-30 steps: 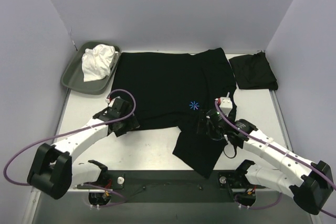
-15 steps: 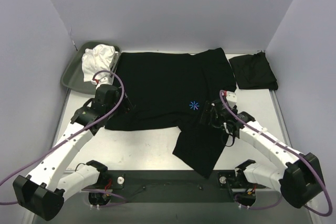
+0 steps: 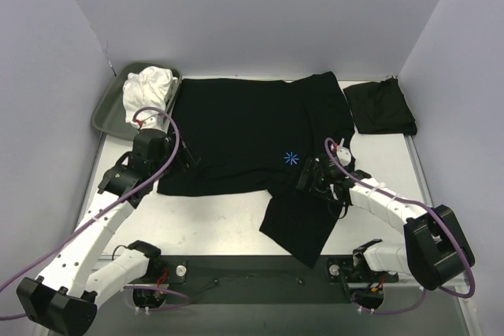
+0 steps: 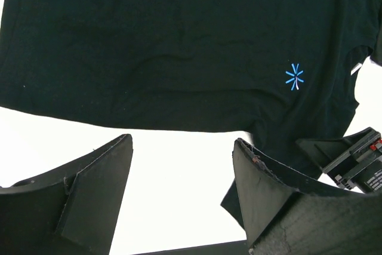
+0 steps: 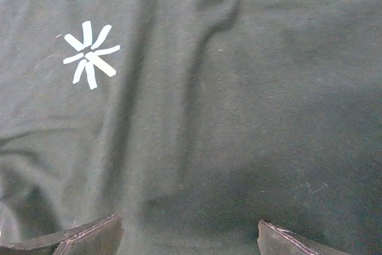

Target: Fold and stack the t-shirts

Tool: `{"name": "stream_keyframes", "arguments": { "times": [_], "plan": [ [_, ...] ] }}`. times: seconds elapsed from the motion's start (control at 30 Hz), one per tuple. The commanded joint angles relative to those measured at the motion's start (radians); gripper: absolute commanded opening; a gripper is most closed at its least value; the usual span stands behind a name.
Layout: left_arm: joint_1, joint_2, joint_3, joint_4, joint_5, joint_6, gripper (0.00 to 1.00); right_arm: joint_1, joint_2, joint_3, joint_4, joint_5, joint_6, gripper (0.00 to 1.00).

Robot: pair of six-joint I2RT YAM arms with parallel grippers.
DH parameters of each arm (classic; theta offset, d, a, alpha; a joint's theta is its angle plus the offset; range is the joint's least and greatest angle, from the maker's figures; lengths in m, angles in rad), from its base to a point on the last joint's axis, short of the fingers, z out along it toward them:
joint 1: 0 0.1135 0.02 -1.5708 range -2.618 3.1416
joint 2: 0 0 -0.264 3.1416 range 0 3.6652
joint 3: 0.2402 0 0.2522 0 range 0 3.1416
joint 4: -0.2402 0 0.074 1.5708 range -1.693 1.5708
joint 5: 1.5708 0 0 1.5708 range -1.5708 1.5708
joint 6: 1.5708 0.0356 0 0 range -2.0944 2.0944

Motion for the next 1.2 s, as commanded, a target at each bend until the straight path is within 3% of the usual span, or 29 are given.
{"name": "stream_keyframes", "arguments": {
  "times": [0.0,0.43,0.57,0.77,0.87,1.17],
  "plan": [
    [0.053,-0.009,-0.008,0.05,0.073,0.041,0.78,-0.013,-0.003,-0.005,-0.158,0.136,0.039,1.0],
    [0.144,-0.006,-0.101,0.067,0.165,0.1,0.78,-0.038,-0.15,0.044,-0.304,0.174,-0.006,1.0],
    [0.142,0.002,-0.158,0.09,0.177,0.104,0.98,0.045,-0.277,0.15,-0.373,0.213,-0.067,1.0],
    [0.177,0.048,-0.308,0.186,0.206,-0.008,0.97,0.233,-0.345,0.221,-0.416,0.217,-0.061,1.0],
    [0.233,0.08,-0.344,0.226,0.212,-0.027,0.93,0.303,-0.364,0.213,-0.41,0.24,-0.052,1.0],
    [0.351,0.05,-0.283,0.102,0.108,-0.01,0.88,0.335,-0.422,0.117,-0.357,0.217,-0.058,1.0]
  ]
}}
